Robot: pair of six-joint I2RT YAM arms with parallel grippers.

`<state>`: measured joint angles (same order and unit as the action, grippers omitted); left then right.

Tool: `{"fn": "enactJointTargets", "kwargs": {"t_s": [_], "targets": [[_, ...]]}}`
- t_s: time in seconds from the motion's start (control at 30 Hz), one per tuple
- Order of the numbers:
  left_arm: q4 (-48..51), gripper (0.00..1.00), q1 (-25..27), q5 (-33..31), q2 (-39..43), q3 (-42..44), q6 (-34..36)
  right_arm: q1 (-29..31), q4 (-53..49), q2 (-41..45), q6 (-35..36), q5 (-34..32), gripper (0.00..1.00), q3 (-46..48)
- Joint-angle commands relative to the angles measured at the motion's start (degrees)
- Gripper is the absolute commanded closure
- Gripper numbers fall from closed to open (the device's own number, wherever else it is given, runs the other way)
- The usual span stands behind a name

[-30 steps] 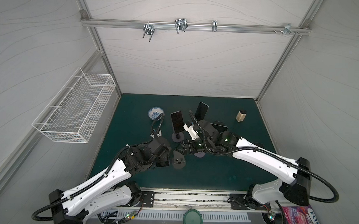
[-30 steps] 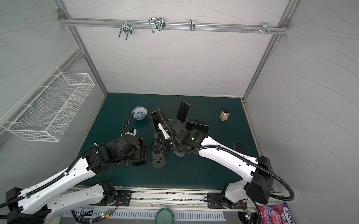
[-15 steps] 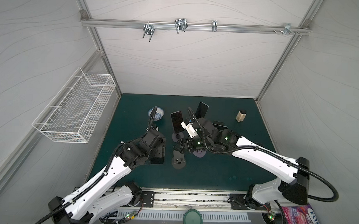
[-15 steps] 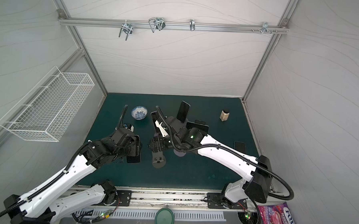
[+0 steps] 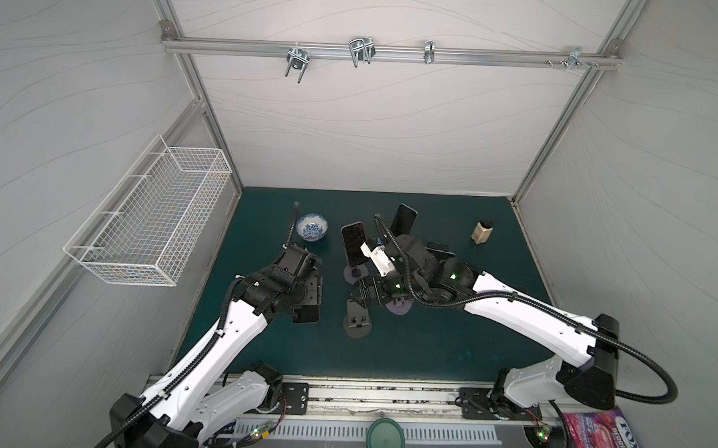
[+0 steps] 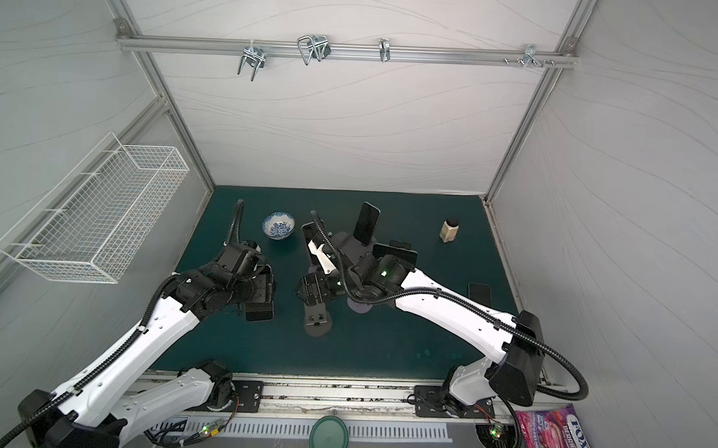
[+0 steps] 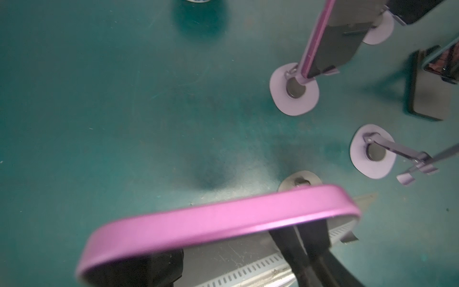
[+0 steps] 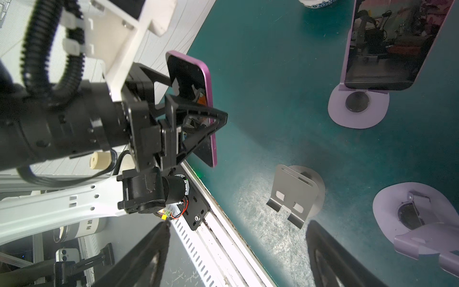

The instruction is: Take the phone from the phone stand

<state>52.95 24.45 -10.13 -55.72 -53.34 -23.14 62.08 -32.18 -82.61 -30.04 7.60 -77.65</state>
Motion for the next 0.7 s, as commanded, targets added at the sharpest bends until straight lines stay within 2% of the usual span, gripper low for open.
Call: {"fn": "enactJointTargets", "kwargs": {"t_s": [0.0,0.3,0.67], "targets": [[-3.45,0.43,-2.56,0.75,-0.71,-2.32,3.18,0.67,-0.19,-0.92,1.24,0.79,0.13,-1.20],[-10.39,0.43,-10.24,6.76,-2.69,1.72,7.75,2.24,0.53,-3.67,2.31,2.72,0.13,-4.75],[-14.40,0.43,-17.37,13.06,-5.92,4.57,12.05,5.32,1.25,-6.17,2.62,3.89,0.14,-7.48]]}}
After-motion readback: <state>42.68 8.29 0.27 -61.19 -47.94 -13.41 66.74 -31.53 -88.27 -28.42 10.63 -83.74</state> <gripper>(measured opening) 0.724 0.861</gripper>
